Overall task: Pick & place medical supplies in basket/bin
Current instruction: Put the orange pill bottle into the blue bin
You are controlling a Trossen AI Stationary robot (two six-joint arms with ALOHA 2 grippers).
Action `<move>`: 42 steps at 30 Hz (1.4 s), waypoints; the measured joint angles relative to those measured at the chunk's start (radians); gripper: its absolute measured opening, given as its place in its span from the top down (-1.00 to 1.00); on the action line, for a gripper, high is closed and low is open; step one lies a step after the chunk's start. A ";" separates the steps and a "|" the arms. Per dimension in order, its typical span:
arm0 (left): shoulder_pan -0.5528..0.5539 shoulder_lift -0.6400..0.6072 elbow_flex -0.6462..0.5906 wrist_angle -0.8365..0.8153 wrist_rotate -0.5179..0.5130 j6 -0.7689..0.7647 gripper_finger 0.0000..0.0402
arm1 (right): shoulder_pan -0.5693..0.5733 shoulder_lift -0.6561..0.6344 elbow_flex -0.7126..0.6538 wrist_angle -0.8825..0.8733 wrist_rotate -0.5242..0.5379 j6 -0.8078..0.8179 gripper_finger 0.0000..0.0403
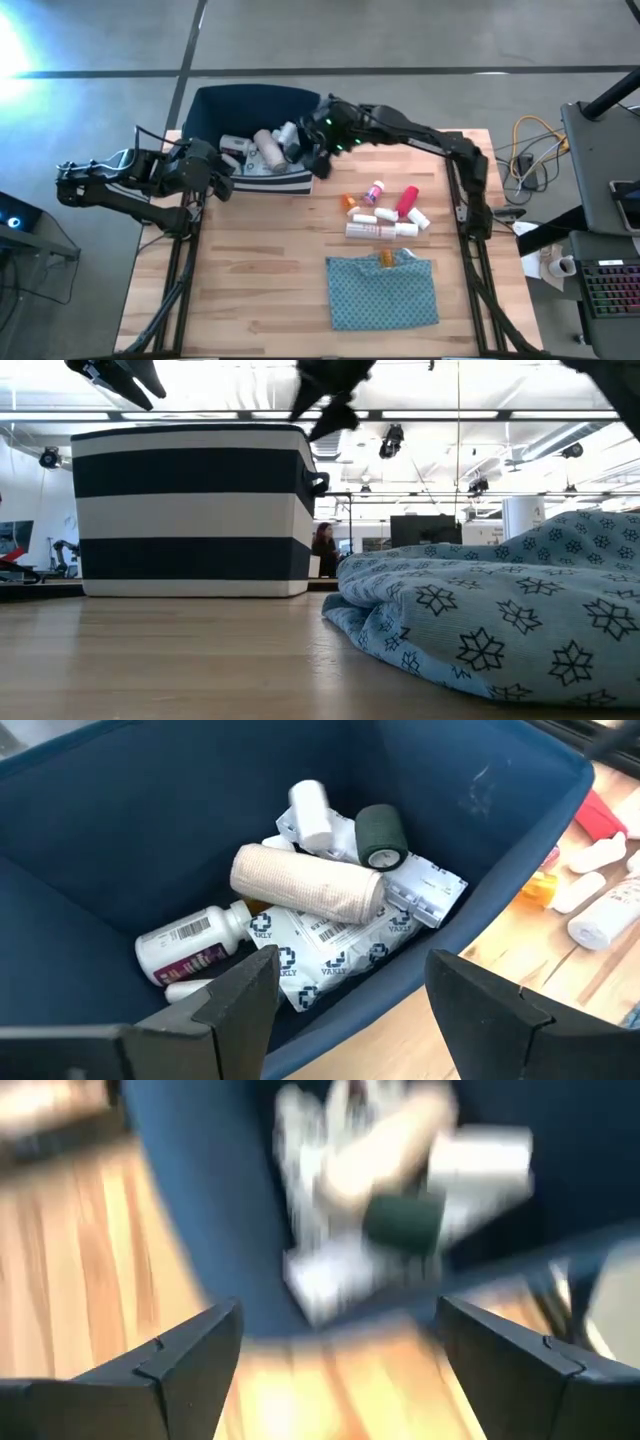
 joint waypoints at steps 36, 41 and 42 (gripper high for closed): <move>0.000 0.002 -0.002 0.004 0.000 0.027 -0.15 | 0.477 -0.408 -1.234 0.295 -0.225 1.391 -0.54; 0.000 0.009 -0.006 0.004 0.000 0.027 -0.15 | 0.453 -0.390 -1.251 0.327 -0.106 1.388 -0.27; 0.000 0.010 -0.009 0.004 0.001 0.027 -0.15 | 0.448 -0.390 -1.248 0.345 -0.090 1.388 -0.18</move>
